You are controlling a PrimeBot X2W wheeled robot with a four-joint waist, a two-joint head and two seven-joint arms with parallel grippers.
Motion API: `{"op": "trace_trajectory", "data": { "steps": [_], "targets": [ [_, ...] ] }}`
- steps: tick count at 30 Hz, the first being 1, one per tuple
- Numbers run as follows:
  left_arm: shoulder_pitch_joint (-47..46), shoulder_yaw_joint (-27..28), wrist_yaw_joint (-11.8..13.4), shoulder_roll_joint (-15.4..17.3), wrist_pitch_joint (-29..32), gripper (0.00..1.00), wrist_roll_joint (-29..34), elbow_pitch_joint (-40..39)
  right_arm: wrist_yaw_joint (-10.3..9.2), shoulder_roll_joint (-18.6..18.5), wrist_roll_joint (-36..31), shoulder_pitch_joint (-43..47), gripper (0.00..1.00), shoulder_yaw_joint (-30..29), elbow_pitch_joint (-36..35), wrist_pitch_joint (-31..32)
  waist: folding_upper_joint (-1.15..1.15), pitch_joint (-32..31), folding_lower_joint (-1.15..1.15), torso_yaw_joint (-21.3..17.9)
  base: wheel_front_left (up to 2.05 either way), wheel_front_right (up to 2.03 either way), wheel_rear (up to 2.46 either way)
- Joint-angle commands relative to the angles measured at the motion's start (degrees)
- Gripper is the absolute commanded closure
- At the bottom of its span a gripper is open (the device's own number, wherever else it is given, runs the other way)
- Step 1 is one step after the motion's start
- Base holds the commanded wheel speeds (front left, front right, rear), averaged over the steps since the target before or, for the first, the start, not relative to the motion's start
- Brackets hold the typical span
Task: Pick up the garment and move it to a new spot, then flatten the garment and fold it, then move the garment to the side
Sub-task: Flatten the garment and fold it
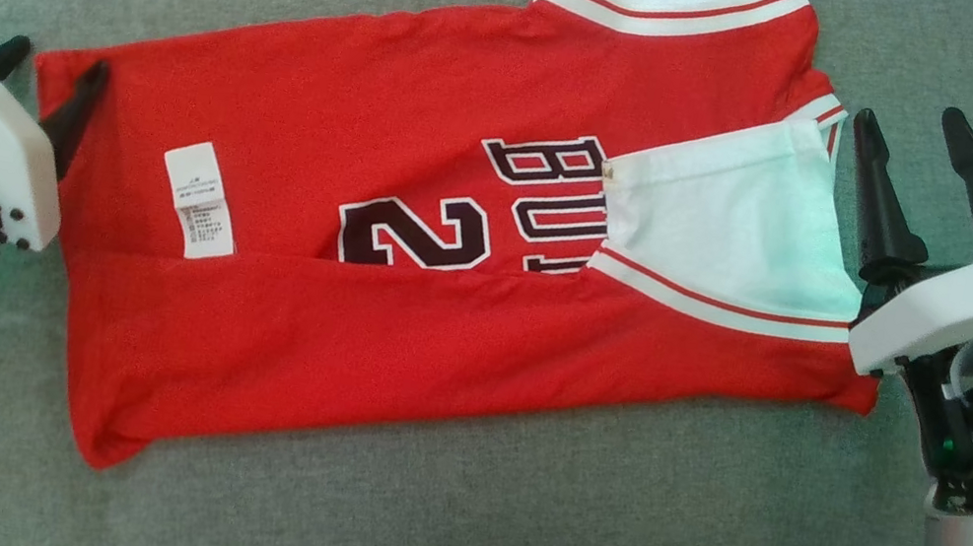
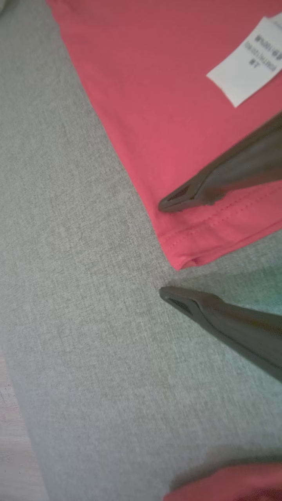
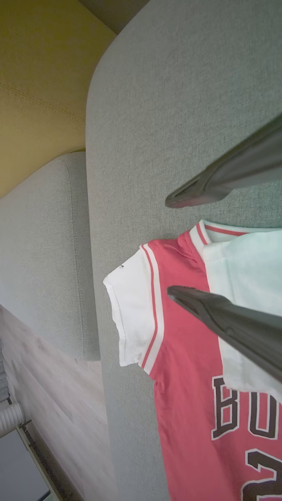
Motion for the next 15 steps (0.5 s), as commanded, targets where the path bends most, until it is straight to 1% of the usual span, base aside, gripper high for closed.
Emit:
{"op": "trace_trajectory", "data": {
  "steps": [1, 2, 3, 5, 10, 15],
  "targets": [
    [-1.54, 2.48, 0.08, 3.02, 0.73, 0.0, -0.46, -0.93, 0.21, -0.81, 0.43, -1.26, 0.0, 1.04, -1.85, -0.49, 0.0, -0.01, 0.0, 0.03, 0.0, 0.0, 0.0],
    [-1.4, 2.27, -0.07, 2.96, 1.06, 0.16, -0.65, -1.03, 0.21, -0.88, 0.49, -1.35, 0.0, 1.08, -1.84, -0.46, 0.0, 0.0, 0.0, 0.07, 0.0, 0.0, 0.0],
    [-1.26, 2.01, -0.29, 2.93, 1.51, 0.56, -0.85, -1.2, 0.21, -1.0, 0.54, -1.48, 0.0, 1.14, -1.85, -0.38, 0.0, 0.0, 0.0, 0.17, 0.0, 0.0, 0.0],
    [-1.15, 1.62, -0.61, 2.93, 2.21, 1.0, -1.15, -1.84, 0.21, -1.29, 0.61, -1.91, 0.0, 1.24, -1.93, 0.0, 0.0, 0.02, 0.0, 0.45, 0.0, 0.0, 0.0],
    [-1.64, 1.08, -0.83, 2.39, 1.06, 1.0, -0.68, -4.41, 0.21, -3.32, -0.2, -6.06, 0.0, 1.07, -0.09, 2.16, 0.0, 0.0, 0.0, 2.3, 0.0, 0.0, 0.0],
    [-3.08, 0.55, -0.42, -0.05, -2.34, 1.0, 0.27, -6.37, 0.21, -5.53, -1.36, -14.8, 0.0, 1.73, 5.35, 5.76, 0.0, 0.57, 0.0, 5.68, 0.0, 0.0, 0.0]
  ]
}}
